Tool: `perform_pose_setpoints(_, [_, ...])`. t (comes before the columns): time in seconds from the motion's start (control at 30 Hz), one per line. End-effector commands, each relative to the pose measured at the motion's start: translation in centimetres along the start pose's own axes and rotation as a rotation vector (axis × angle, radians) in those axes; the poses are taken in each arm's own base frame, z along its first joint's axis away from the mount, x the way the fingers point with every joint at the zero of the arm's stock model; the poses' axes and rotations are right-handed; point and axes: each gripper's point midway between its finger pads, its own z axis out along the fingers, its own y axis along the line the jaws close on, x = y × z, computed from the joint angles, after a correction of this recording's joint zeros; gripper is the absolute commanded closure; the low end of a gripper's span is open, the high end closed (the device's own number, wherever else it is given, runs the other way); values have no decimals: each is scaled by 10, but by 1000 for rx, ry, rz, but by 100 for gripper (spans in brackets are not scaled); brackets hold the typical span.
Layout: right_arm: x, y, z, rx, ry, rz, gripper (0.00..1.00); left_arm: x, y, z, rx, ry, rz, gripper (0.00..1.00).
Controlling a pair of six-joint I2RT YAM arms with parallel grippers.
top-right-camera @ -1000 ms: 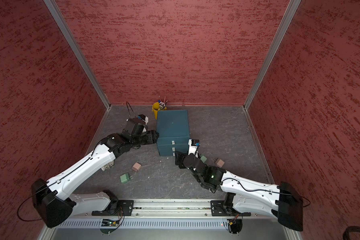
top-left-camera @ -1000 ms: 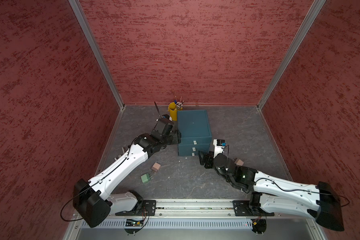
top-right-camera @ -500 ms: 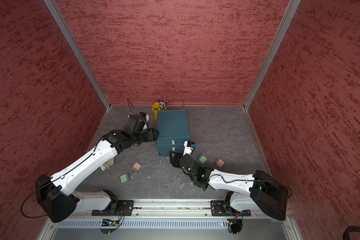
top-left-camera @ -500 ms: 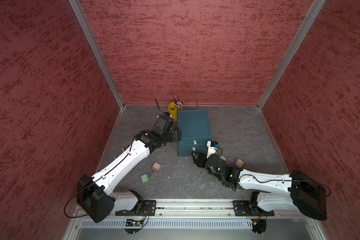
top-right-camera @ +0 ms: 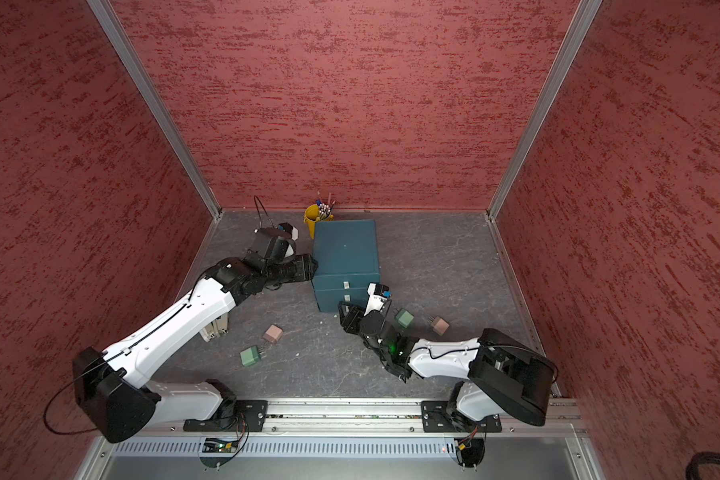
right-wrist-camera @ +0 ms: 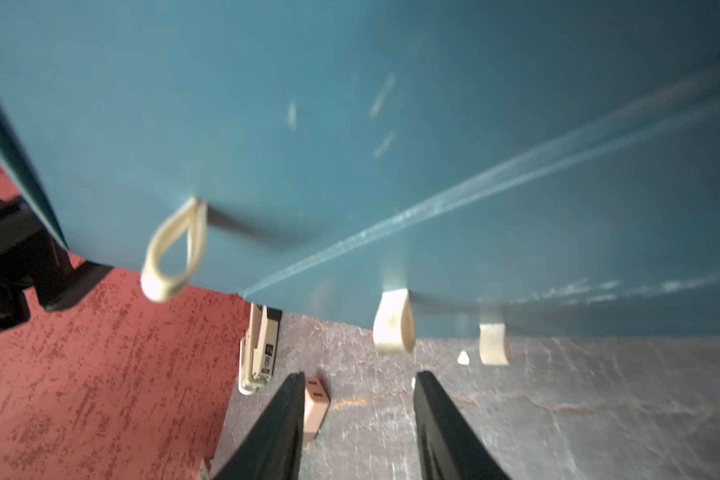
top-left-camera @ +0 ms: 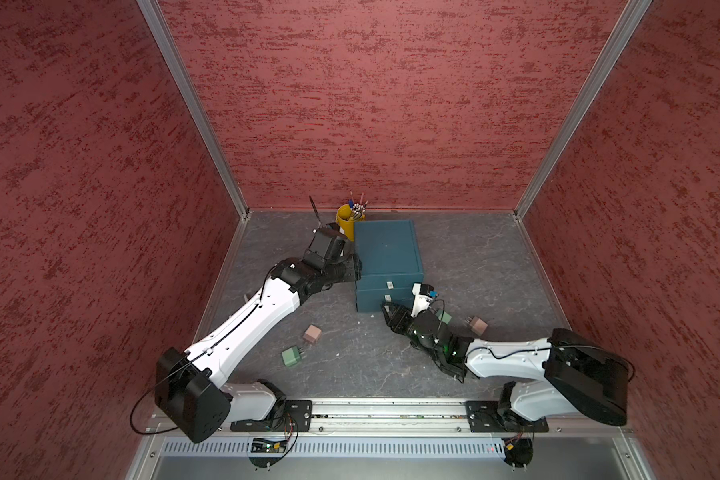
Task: Place the plugs into the drawer by color
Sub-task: Open the drawer in the storage box.
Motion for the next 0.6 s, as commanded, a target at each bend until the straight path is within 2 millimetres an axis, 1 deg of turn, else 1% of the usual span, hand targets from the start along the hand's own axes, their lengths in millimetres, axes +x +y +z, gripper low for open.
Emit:
perform_pose_setpoints(0.0, [-11, 5, 5, -17, -46, 38, 57, 0, 11, 2, -31, 5, 9, 35])
perform_pose_setpoints(0.03, [-12, 5, 5, -18, -50, 47, 57, 0, 11, 2, -31, 5, 8, 35])
perform_pose_setpoints(0.07, [-7, -3, 9, 4, -42, 46, 58, 0, 11, 2, -31, 5, 10, 36])
perform_pose_setpoints(0.17, [-6, -6, 13, 8, -44, 56, 60, -1, 12, 2, -32, 5, 8, 35])
perform_pose_setpoints(0.57, [-13, -4, 21, 8, -63, 34, 68, 2, 18, 5, -43, 16, 10, 36])
